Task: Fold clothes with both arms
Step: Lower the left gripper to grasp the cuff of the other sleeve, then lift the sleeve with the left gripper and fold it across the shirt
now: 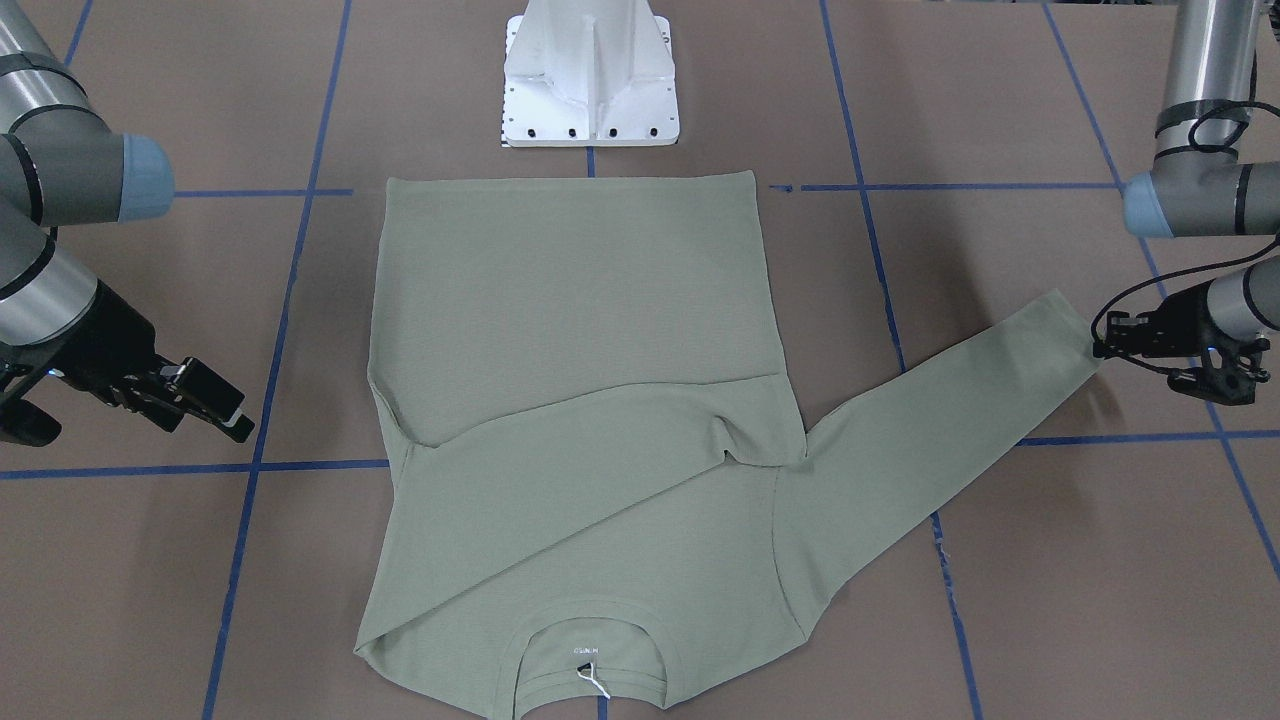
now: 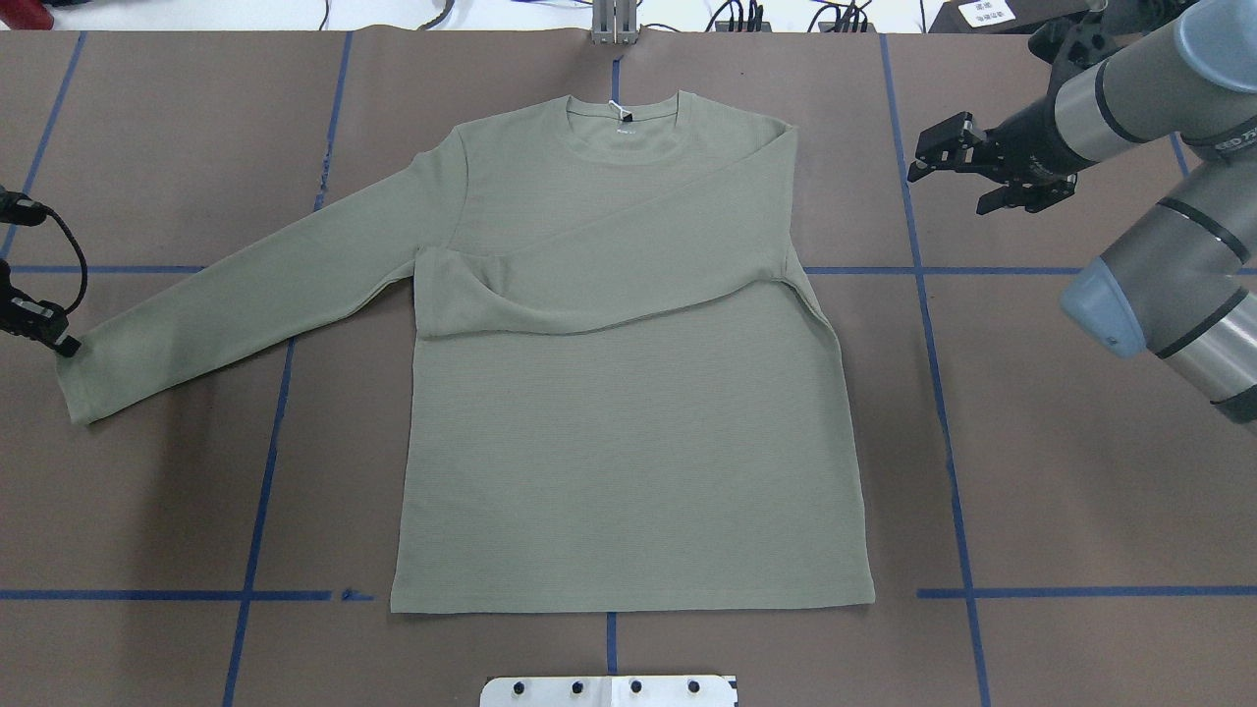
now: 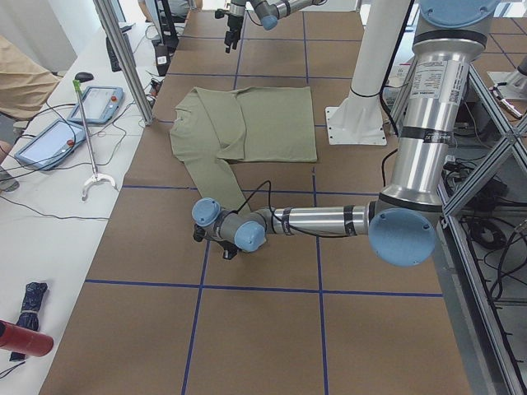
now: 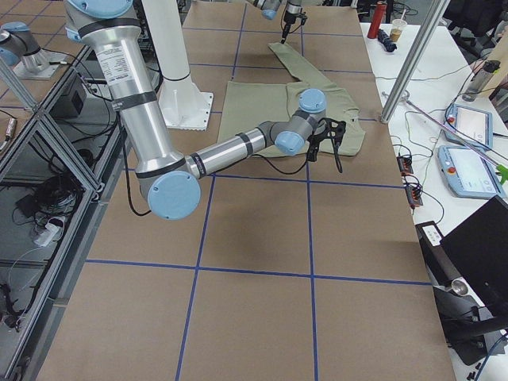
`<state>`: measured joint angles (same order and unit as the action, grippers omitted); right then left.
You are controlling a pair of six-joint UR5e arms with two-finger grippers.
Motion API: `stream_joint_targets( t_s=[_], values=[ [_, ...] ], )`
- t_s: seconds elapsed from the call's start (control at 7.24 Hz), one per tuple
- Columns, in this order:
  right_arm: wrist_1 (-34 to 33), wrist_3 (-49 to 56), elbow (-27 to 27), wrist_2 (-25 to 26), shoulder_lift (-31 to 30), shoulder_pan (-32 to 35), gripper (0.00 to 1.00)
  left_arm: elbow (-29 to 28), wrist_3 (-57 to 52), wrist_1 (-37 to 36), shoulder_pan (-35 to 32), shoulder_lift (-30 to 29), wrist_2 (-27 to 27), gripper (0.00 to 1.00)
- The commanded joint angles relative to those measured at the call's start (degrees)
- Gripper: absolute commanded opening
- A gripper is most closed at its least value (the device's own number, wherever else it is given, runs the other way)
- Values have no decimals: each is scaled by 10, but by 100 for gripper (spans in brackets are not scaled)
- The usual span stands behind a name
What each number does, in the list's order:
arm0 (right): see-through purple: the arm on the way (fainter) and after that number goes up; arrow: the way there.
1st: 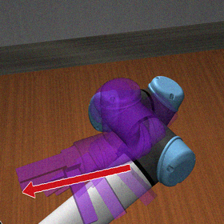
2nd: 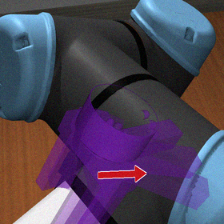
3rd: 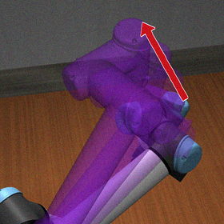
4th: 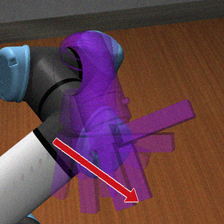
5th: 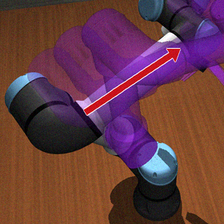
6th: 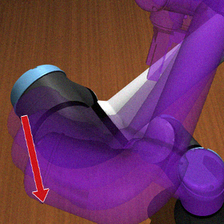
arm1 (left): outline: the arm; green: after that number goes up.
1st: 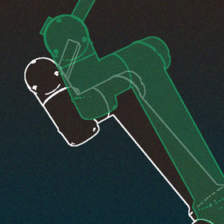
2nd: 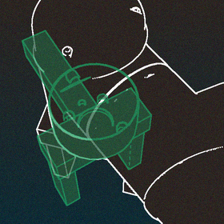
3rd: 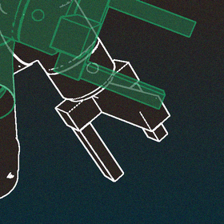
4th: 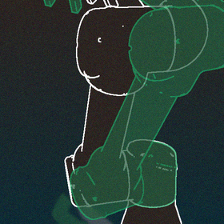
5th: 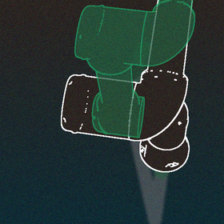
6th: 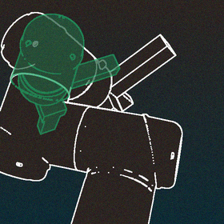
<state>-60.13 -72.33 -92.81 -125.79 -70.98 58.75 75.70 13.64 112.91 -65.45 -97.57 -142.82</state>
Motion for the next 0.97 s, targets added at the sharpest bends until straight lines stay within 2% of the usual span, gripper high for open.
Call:
stream_joint_targets(
  t_s=[0.0,0.14,0.28,0.55,0.83],
  values=[
    [-1,1,2,1,-1,1,100,69,5,-14,-1,6,-65,0],
    [0,1,-2,-1,-7,6,100,117,65,-10,0,-2,-77,0],
    [4,2,-14,-7,-33,17,100,153,168,-8,1,-49,-78,0],
    [5,15,-46,-6,-79,30,100,157,351,-5,28,-178,-71,0],
    [6,18,-48,-3,-94,35,100,132,480,12,86,-296,-28,0]
  ],
)
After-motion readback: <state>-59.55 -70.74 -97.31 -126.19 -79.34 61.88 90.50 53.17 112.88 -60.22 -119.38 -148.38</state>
